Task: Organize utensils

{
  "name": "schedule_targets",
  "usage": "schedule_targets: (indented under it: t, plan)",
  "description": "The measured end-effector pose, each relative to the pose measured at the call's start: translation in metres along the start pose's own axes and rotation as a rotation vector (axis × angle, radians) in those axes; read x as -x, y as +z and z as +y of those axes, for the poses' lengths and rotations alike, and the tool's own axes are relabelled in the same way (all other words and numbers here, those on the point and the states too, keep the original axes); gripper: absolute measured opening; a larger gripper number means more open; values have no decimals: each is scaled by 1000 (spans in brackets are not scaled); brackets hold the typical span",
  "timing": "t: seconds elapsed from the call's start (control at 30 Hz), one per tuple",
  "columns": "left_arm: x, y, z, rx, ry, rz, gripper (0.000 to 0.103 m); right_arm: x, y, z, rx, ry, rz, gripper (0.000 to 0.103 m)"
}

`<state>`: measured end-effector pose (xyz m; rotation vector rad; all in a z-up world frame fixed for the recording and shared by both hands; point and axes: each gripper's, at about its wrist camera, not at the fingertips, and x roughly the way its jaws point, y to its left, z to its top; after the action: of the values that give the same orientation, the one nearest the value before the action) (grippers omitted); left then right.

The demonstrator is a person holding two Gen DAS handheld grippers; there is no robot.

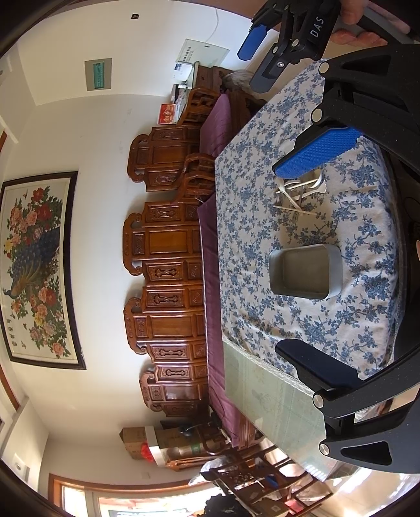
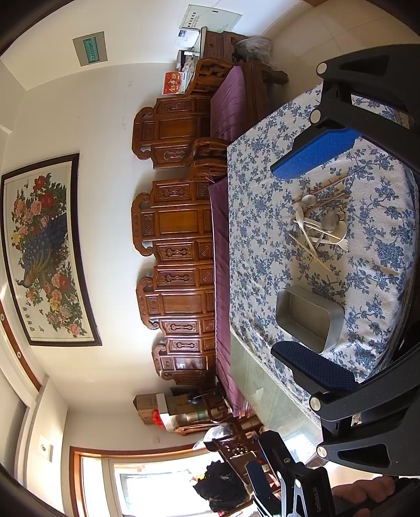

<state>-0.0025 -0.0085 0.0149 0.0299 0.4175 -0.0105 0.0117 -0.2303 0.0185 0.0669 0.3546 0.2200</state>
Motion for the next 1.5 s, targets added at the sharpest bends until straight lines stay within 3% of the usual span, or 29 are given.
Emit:
schedule_targets:
  t: [0.47, 1.0, 1.3, 1.5]
  plan:
    - [-9, -8, -1, -1, -18, 30, 96, -5, -5, -6, -5, -3, 13, 100]
    - [-66, -30, -1, -34, -62, 148, 96, -49, -32, -41, -17, -59, 78, 100]
    - [-120, -43, 3, -50, -95, 257, 96, -93, -53, -77, -31, -100, 144, 100]
    - [-153, -49, 0, -71, -111, 306, 96, -135, -63, -111, -40, -121, 204, 86]
